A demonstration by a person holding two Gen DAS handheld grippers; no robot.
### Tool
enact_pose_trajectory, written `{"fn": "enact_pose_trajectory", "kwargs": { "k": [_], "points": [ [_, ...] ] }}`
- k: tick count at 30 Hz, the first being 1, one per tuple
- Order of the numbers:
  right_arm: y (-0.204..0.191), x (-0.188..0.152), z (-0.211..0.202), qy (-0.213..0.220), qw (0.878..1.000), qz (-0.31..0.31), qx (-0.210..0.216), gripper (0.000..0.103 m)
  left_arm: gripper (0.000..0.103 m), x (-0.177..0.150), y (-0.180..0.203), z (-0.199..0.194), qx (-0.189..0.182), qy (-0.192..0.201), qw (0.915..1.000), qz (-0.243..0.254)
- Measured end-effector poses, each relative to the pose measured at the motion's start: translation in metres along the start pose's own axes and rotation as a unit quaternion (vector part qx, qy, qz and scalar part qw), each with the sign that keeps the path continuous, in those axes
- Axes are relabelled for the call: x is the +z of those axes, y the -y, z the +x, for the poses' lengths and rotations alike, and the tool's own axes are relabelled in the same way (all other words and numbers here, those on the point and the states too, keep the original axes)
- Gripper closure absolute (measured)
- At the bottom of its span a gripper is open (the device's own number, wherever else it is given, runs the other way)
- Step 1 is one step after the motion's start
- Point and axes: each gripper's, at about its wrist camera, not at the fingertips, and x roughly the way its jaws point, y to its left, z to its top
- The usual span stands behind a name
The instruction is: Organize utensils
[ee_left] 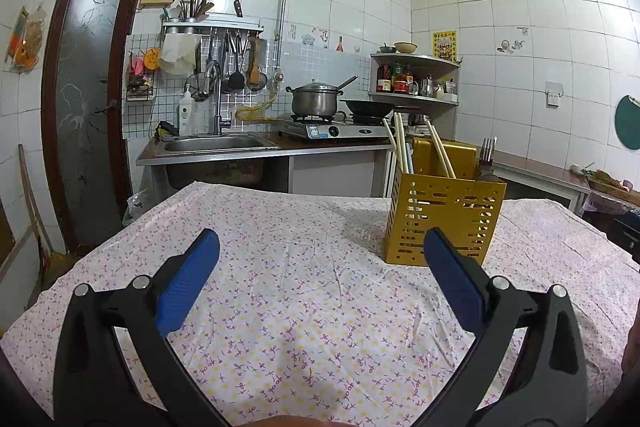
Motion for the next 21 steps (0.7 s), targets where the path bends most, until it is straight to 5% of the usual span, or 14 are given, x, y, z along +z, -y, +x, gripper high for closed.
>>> {"fn": "enact_pose_trajectory", "kwargs": {
  "k": [21],
  "points": [
    [-0.0011,-0.0003,-0.0004,0.002,1.000,-0.001,0.000,0.005,0.004,0.0016,-0.0021,-0.0006,0.000,-0.001,1.0000,-0.001]
  ]
}}
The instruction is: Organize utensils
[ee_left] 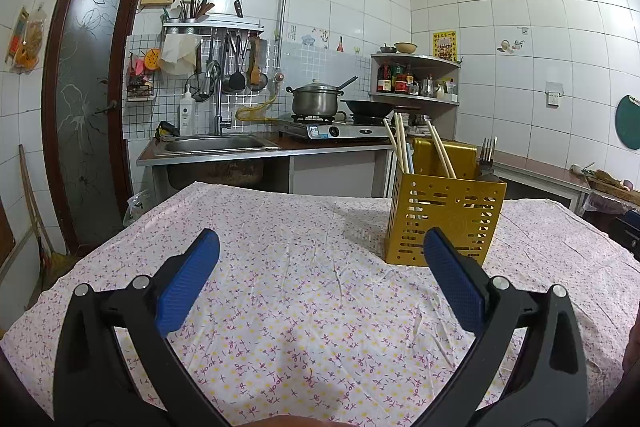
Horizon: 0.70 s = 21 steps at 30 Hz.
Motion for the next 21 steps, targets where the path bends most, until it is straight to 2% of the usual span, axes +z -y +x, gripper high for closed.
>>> {"fn": "enact_pose_trajectory", "kwargs": {
  "k": [21],
  "points": [
    [0.0011,0.0016,-0.0009,0.001,1.000,0.001,-0.001,0.005,0.004,0.0002,-0.0008,0.0001,0.000,-0.001,1.0000,0.000]
  ]
}}
